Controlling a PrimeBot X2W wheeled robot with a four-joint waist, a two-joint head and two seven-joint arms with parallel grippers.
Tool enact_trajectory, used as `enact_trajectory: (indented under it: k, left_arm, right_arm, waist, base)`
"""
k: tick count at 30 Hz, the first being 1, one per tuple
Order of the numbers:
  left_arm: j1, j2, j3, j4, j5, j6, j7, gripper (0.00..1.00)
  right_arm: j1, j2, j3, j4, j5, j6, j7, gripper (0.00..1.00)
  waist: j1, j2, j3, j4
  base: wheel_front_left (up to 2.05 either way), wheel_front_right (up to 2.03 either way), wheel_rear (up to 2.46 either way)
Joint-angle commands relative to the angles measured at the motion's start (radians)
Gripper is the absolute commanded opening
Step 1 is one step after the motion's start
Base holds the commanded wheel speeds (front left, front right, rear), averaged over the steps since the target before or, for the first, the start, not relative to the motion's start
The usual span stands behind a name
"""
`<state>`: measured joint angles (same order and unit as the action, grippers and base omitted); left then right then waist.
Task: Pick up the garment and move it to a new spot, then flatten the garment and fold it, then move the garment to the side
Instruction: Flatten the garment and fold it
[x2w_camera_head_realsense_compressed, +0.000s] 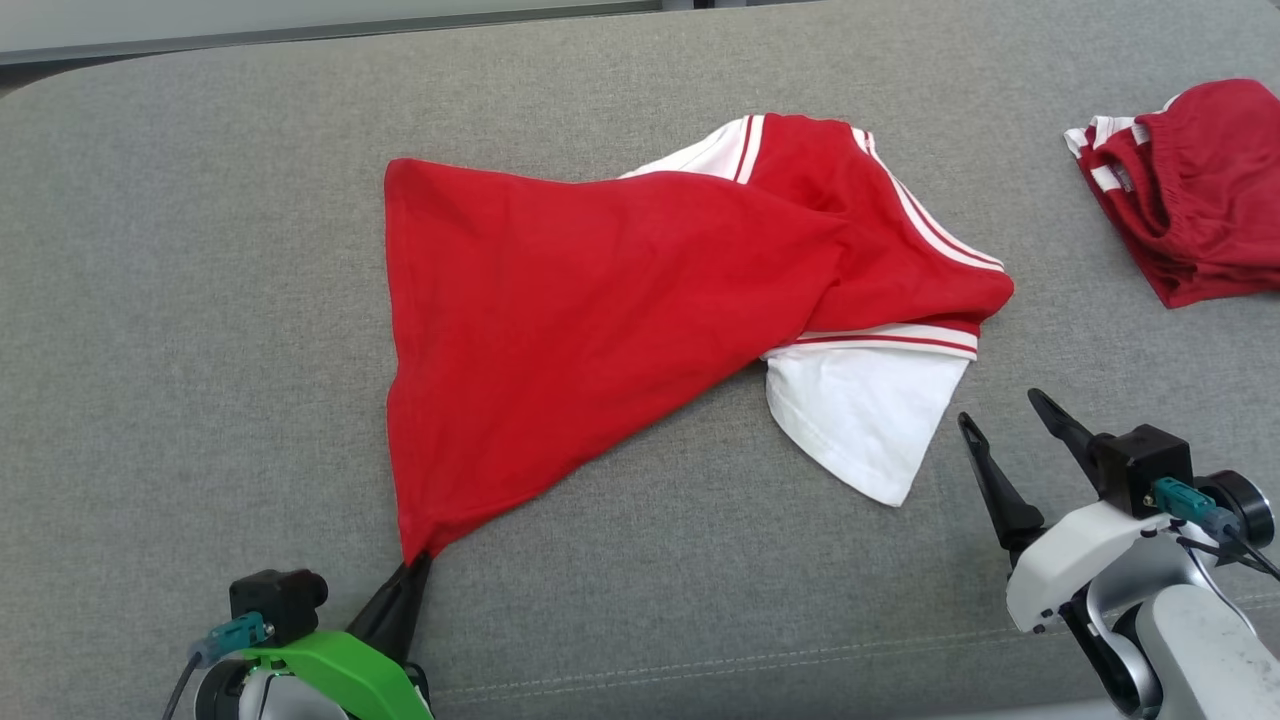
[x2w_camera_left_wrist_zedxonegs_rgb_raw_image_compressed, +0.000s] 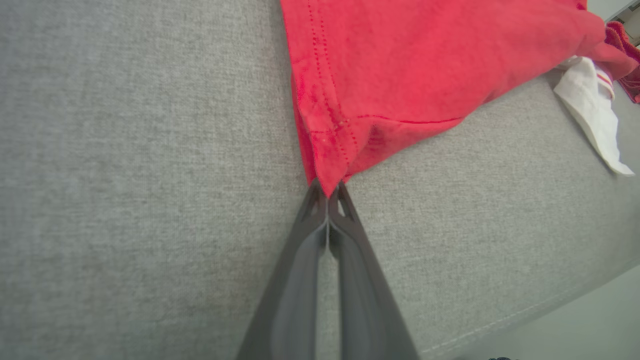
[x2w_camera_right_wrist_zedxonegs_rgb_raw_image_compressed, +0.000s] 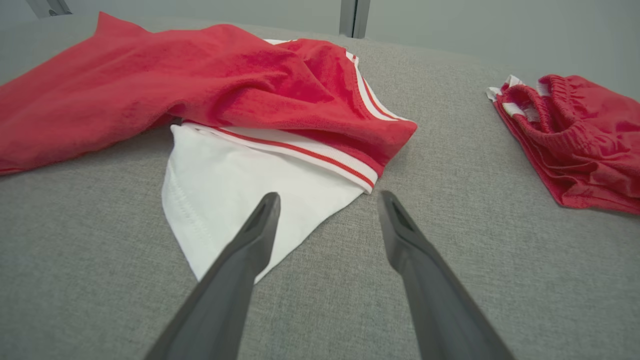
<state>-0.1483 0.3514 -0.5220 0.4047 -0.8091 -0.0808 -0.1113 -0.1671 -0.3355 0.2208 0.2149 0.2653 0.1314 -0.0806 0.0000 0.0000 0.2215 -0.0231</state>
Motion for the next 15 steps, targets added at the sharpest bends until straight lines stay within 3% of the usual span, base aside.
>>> enact_trajectory:
  k: [1, 2, 3, 4, 9, 15]
  left_arm:
    - [-0.018, -0.003, 0.0, 0.018, 0.01, -0.006, -0.019, 0.0]
    - [-0.018, -0.011, 0.0, 0.034, 0.011, -0.007, -0.033, 0.05]
    - [-0.019, -0.017, 0.003, 0.048, 0.01, -0.007, -0.049, 0.36]
    - [-0.019, -0.023, 0.009, 0.063, 0.005, -0.007, -0.061, 1.0]
    - [0.0, -0.032, 0.029, 0.085, -0.009, -0.012, -0.105, 1.0]
    - [0.053, -0.015, 0.062, -0.003, 0.003, 0.009, -0.138, 1.0]
  right_arm:
    - [0.012, -0.005, -0.004, -0.006, 0.001, -0.002, 0.004, 1.0]
    - [0.016, -0.006, -0.007, -0.008, 0.0, -0.002, 0.004, 1.0]
    - [0.02, -0.006, -0.01, -0.01, -0.001, -0.002, 0.005, 1.0]
    - [0.023, -0.004, -0.011, -0.012, -0.003, -0.002, 0.008, 1.0]
    - [0.047, -0.001, -0.021, -0.019, -0.002, -0.002, 0.011, 1.0]
    - [0.08, 0.0, -0.057, -0.027, -0.008, -0.002, 0.008, 1.0]
  waist:
    - [0.0, 0.0, -0.004, -0.001]
    - [0.0, 0.0, -0.006, -0.002]
    - [0.0, 0.0, -0.009, -0.002]
    - [0.0, 0.0, -0.012, -0.003]
    - [0.0, 0.0, -0.027, -0.004]
    - [0.0, 0.0, -0.05, 0.006]
  base:
    - [0.0, 0.0, 0.0]
    - [0.0, 0.0, 0.0]
    - [0.0, 0.0, 0.0]
    - [0.0, 0.0, 0.0]
    - [0.0, 0.0, 0.0]
    - [0.0, 0.0, 0.0]
